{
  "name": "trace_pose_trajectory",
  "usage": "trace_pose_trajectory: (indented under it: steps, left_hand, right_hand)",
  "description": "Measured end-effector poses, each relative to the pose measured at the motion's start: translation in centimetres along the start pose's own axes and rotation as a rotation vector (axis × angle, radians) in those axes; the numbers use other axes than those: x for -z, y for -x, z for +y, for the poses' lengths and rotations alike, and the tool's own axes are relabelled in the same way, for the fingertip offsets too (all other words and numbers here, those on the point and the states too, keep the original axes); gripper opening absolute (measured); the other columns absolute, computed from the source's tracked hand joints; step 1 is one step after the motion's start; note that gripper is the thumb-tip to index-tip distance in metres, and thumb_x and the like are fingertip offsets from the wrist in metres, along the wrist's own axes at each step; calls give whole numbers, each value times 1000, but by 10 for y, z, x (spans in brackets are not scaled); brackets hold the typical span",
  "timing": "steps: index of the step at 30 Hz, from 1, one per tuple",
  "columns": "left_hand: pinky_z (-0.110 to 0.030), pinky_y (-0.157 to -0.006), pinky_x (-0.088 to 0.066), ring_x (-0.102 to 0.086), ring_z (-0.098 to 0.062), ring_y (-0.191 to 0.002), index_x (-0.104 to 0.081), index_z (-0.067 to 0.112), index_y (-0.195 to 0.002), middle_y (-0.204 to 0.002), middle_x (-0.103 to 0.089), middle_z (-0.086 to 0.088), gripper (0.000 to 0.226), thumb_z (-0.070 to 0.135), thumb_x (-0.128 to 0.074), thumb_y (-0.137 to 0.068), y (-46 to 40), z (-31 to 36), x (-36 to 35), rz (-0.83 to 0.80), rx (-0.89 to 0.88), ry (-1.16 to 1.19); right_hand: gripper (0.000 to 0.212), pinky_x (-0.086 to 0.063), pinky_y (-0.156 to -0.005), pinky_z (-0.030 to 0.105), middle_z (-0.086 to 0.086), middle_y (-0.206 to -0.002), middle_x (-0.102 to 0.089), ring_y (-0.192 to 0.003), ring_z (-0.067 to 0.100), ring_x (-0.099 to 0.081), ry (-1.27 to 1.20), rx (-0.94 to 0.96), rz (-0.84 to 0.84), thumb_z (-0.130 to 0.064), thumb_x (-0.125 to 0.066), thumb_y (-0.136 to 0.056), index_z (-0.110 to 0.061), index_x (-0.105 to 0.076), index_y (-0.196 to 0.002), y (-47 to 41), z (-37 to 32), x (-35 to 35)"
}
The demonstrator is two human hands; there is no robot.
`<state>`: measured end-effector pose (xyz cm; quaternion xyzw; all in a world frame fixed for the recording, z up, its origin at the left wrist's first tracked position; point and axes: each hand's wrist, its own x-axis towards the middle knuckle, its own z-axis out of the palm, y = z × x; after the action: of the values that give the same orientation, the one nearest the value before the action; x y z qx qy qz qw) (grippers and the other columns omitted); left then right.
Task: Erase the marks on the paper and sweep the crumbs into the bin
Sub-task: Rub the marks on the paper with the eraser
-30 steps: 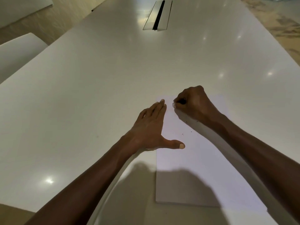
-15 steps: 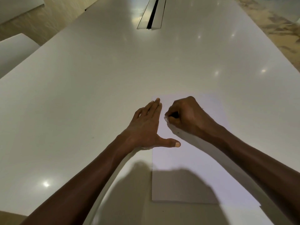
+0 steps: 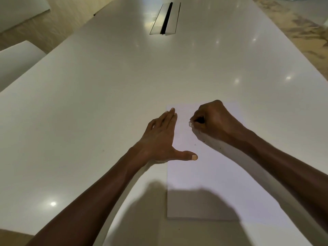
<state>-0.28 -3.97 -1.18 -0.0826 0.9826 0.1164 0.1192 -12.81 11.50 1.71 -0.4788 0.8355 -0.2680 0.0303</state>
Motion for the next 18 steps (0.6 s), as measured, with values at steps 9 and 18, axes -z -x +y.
trace_pose_trajectory:
  steps: [9,18]
  left_hand:
    - [-41,-123,4,23,-13,-149,18,12,-155,-161,30,3,143,99,-41,-57,-3,-2,-1,-13,-24,-28]
    - [-41,-123,4,23,-13,-149,19,10,-154,-161,29,1,144,100,-38,-57,-3,-1,-1,-10,-3,-31]
  right_hand:
    - [14,-37,-57,6,-4,-72,-74,-58,0,-55,11,32,-43,-5,-69,-79,-12,-78,-71,25,-4,3]
    - [13,-48,-60,18,3,-79,-76,-67,13,-66,84,-38,5,-6,-66,-81,-9,-78,-77,6,-1,-1]
